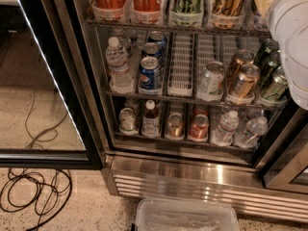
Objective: Pick blue plastic bottle from top shelf of fridge
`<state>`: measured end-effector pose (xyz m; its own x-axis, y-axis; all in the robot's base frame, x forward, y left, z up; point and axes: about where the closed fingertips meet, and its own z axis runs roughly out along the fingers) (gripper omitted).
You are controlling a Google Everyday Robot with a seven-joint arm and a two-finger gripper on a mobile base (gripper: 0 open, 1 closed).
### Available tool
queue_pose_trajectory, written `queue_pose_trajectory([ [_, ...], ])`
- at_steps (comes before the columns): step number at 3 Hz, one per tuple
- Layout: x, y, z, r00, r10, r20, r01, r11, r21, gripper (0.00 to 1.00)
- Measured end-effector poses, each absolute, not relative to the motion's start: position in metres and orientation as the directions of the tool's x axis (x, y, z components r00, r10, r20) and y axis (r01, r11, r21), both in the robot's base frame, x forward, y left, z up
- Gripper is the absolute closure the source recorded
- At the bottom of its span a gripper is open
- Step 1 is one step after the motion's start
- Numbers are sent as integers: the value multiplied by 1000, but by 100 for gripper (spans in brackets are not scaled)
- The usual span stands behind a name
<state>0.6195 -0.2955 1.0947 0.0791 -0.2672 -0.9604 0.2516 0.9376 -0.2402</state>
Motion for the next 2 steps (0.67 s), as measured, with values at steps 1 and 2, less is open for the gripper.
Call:
queue_pose_trajectory([
  [1,619,-293,1095,79,-267,-960,252,938,-240,100],
  [2,613,-293,1120,120,-228,-966,219,955,-198,100],
])
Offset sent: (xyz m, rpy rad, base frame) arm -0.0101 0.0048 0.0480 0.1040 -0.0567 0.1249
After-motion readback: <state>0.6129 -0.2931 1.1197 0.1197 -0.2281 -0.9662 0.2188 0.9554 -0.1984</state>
